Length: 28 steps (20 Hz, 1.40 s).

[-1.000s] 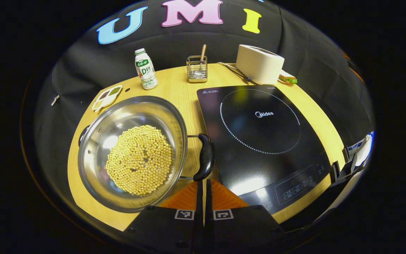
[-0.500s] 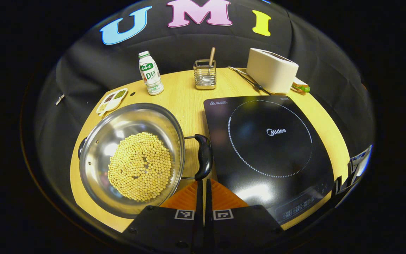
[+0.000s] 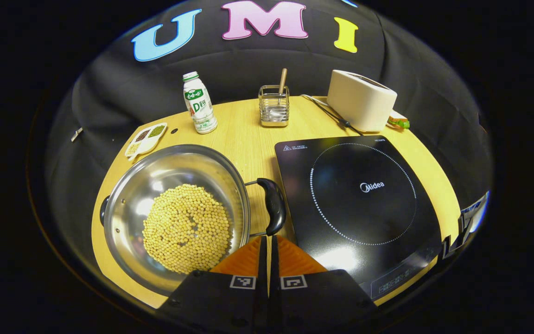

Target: First push the handle of the pot to place it horizontally, then grasp the pot with both hands and set it on the induction cooktop.

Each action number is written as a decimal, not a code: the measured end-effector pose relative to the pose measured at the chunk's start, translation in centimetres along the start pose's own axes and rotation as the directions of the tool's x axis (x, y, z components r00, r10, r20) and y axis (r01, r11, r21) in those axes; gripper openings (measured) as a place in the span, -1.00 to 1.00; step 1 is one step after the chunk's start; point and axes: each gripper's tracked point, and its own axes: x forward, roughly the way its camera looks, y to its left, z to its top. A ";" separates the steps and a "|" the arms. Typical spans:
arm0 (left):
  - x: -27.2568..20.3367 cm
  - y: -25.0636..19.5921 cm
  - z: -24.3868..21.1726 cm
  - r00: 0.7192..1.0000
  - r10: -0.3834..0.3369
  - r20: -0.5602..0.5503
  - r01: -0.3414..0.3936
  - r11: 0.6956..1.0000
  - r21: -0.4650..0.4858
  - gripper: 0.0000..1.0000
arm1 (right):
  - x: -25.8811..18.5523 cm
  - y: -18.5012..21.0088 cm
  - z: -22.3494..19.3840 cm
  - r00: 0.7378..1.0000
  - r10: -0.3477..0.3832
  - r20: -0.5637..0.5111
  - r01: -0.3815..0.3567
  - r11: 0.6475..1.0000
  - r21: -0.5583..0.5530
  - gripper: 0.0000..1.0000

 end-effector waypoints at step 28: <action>-13.4 30.1 5.7 0.891 0.130 0.435 -0.023 0.970 -0.243 0.91 | 10.9 28.2 -10.5 0.931 0.139 -0.339 -0.160 0.987 -0.033 0.98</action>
